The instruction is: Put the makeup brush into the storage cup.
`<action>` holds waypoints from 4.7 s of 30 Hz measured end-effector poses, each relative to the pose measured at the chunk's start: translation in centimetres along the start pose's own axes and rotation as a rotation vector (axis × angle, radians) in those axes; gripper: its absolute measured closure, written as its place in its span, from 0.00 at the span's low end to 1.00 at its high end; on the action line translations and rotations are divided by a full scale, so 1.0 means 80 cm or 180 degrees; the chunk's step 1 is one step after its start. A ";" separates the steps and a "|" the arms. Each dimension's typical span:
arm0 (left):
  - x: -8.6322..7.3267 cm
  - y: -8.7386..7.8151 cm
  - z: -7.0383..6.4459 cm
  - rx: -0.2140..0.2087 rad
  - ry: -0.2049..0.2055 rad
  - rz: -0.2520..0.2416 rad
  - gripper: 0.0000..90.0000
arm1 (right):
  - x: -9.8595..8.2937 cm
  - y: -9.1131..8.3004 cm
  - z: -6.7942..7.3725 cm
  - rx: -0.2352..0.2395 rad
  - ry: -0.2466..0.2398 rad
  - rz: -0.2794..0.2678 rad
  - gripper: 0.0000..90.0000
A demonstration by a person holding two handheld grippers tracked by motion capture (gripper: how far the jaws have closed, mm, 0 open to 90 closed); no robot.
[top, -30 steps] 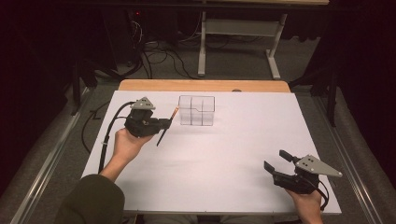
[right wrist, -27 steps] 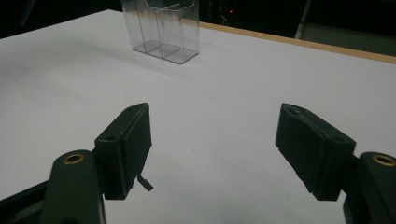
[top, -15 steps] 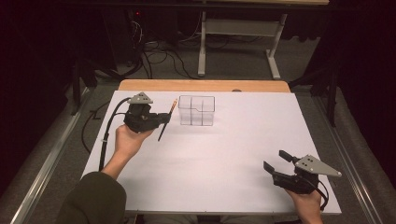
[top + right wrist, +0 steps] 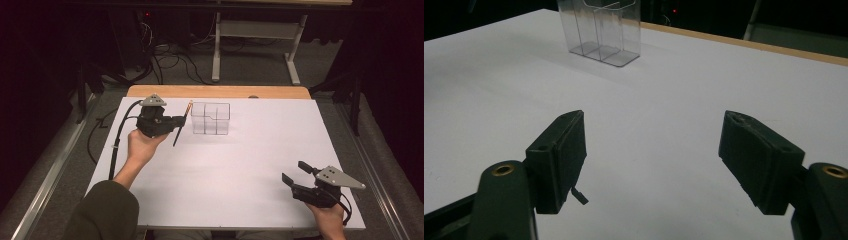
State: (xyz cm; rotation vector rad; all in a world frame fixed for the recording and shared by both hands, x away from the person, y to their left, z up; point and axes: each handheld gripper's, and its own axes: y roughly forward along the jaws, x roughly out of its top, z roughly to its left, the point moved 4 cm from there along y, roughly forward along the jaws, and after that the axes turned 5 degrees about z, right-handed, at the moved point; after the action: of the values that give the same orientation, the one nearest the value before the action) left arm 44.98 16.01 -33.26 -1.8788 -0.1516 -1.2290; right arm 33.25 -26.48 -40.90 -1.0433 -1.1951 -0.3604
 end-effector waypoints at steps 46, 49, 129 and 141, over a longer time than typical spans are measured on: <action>0.068 0.044 0.026 0.0220 -0.0103 -0.0294 0.91 | 0.000 -0.001 0.000 0.0033 0.0033 -0.0036 0.32; 0.070 0.047 0.030 0.0230 -0.0159 -0.0332 0.91 | -0.001 -0.001 0.000 0.0030 0.0042 -0.0020 0.32; 0.061 0.101 0.043 0.0492 -0.0176 -0.0262 0.91 | -0.002 0.002 0.001 0.0050 -0.0033 0.0034 0.32; 0.059 0.104 0.042 0.0412 -0.0188 -0.0223 0.91 | -0.002 0.003 0.003 0.0061 -0.0047 0.0048 0.32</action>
State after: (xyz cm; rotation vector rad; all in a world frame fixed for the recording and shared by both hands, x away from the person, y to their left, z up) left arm 54.02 11.63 -34.90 -1.8110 -0.3237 -1.1823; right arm 33.25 -26.22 -41.17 -1.0393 -1.2011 -0.3293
